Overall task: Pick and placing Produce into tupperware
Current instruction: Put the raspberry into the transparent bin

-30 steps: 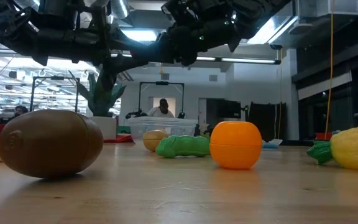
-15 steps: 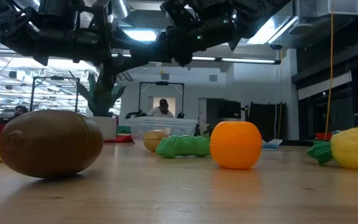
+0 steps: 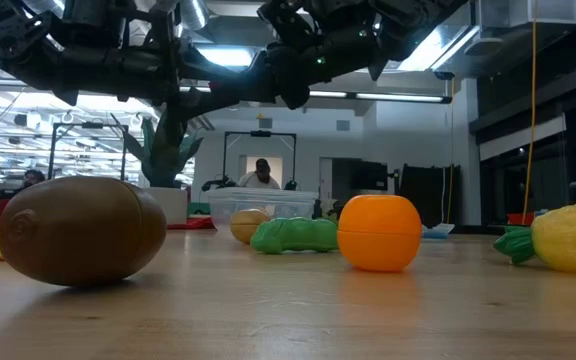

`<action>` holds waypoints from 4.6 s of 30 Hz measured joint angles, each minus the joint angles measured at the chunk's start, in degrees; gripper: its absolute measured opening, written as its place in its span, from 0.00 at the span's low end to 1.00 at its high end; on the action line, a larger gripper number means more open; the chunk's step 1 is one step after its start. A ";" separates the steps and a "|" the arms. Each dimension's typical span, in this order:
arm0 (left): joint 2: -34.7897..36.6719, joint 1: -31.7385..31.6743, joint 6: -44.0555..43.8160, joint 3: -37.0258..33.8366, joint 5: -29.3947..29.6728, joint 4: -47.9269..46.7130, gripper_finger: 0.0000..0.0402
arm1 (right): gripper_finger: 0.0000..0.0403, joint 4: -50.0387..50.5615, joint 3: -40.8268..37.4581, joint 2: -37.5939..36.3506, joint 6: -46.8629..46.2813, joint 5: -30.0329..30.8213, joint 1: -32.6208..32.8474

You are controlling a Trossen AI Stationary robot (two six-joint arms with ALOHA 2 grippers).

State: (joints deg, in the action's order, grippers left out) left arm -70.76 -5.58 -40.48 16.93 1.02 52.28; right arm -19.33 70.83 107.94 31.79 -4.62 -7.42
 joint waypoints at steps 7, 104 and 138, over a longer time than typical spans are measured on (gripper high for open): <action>0.00 0.02 -1.40 0.04 0.31 -0.47 0.32 | 0.22 0.06 0.00 0.00 0.20 2.27 0.00; 6.93 -1.54 6.08 0.00 1.40 -7.70 0.50 | 0.22 4.63 0.00 -3.63 1.66 0.85 2.08; 6.23 -1.49 6.52 0.00 3.56 -6.26 0.30 | 0.22 4.38 0.00 -3.63 1.70 0.92 2.03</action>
State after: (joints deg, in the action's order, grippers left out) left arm -64.53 -7.07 -33.95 16.93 4.58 46.02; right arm -14.95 70.83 104.31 33.50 -3.70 -5.39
